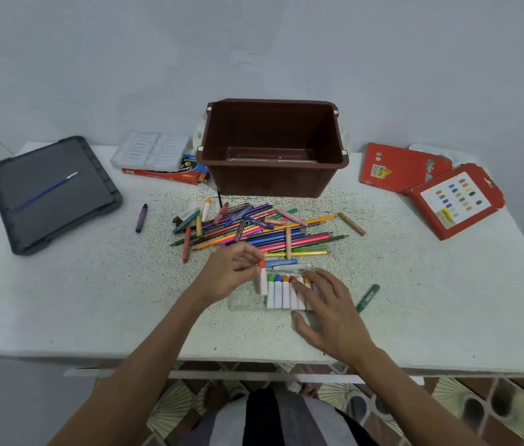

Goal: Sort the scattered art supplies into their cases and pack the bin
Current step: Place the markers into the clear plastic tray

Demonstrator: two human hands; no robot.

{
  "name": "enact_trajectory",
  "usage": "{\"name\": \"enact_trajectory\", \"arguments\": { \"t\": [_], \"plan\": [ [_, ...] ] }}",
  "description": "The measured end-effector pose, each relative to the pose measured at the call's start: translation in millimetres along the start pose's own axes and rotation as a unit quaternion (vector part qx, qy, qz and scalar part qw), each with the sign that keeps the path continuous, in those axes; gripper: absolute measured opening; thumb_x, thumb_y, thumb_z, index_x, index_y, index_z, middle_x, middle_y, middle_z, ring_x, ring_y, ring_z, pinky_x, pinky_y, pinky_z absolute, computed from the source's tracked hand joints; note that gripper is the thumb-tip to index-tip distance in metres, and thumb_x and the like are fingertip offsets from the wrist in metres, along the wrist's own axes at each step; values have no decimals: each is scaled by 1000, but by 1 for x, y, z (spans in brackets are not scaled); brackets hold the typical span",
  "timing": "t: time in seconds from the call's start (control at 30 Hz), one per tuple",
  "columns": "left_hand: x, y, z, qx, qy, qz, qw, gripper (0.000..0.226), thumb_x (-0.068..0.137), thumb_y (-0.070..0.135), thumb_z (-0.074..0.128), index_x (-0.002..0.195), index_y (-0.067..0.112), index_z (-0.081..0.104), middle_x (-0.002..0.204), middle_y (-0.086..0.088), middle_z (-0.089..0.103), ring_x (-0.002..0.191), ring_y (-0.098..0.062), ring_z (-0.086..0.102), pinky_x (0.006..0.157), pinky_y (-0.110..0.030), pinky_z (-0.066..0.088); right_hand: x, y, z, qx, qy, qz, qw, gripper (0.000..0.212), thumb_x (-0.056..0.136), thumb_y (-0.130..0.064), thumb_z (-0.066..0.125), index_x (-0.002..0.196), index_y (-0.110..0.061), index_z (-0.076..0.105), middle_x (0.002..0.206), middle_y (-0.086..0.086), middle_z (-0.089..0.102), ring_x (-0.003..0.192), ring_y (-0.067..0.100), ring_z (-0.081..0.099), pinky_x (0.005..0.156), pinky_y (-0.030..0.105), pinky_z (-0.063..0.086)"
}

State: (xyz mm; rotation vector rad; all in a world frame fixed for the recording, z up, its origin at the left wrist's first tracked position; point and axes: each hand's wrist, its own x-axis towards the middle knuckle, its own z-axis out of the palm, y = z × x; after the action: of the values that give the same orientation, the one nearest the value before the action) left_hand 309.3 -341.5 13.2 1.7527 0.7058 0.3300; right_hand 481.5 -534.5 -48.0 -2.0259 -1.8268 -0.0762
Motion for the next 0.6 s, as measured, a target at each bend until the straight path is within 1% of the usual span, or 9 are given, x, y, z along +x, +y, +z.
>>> {"name": "enact_trajectory", "arguments": {
  "t": [0.07, 0.13, 0.23, 0.3, 0.37, 0.47, 0.53, 0.6],
  "plan": [
    [-2, -4, 3, 18, -13, -25, 999, 21, 87, 5, 70, 104, 15, 67, 102, 3, 72, 96, -6, 69, 85, -21, 55, 0, 0, 0, -1, -1, 1, 1000, 54, 92, -45, 57, 136, -15, 56, 141, 9, 51, 134, 33, 41, 108, 47, 38],
    [-5, -6, 6, 54, -17, -25, 998, 22, 88, 6, 70, 104, 19, 68, 101, 7, 72, 95, -3, 68, 81, -15, 53, 0, -1, -1, -1, 0, 1, 1000, 53, 92, -45, 57, 136, -15, 57, 141, 9, 51, 134, 33, 41, 108, 47, 38],
    [-10, -6, 11, 156, -4, 4, 988, 24, 89, 10, 68, 108, 26, 69, 98, 15, 68, 91, 11, 62, 75, -4, 46, 0, -1, -1, 2, 5, -1, 1000, 53, 90, -44, 59, 135, -15, 57, 140, 9, 52, 134, 32, 42, 109, 45, 37],
    [-12, -6, 15, 186, 4, 20, 982, 26, 90, 10, 67, 112, 24, 69, 95, 18, 64, 85, 19, 57, 71, 0, 43, 0, -1, -2, 2, 5, -1, 1000, 53, 90, -44, 60, 135, -15, 57, 140, 9, 52, 134, 32, 42, 109, 45, 37],
    [-15, -7, 18, 203, 11, 44, 978, 28, 91, 10, 66, 117, 21, 69, 99, 14, 63, 80, 17, 57, 72, 2, 41, -1, -1, -2, 3, 4, 0, 1000, 54, 90, -44, 60, 135, -15, 57, 140, 8, 52, 134, 32, 41, 109, 45, 37],
    [-19, -13, 23, 223, 19, 94, 970, 29, 92, 11, 65, 121, 17, 68, 116, 6, 61, 86, 6, 59, 83, -4, 45, 0, -1, -2, 4, 4, 0, 1000, 54, 90, -45, 59, 135, -15, 57, 140, 8, 52, 135, 31, 41, 109, 46, 37],
    [-21, -19, 25, 243, 24, 111, 963, 30, 93, 14, 64, 123, 15, 67, 120, 5, 58, 91, 1, 60, 91, -14, 48, 0, -1, -2, 3, 2, 0, 1000, 54, 90, -45, 59, 136, -15, 57, 140, 8, 52, 135, 32, 41, 109, 46, 38],
    [-23, -24, 25, 274, 33, 123, 953, 33, 94, 19, 62, 126, 15, 65, 124, 4, 59, 103, -5, 59, 98, -24, 48, 0, -1, -2, 4, 1, 1, 1000, 54, 90, -45, 60, 136, -15, 56, 141, 8, 52, 135, 32, 41, 109, 47, 38]
  ]
}}
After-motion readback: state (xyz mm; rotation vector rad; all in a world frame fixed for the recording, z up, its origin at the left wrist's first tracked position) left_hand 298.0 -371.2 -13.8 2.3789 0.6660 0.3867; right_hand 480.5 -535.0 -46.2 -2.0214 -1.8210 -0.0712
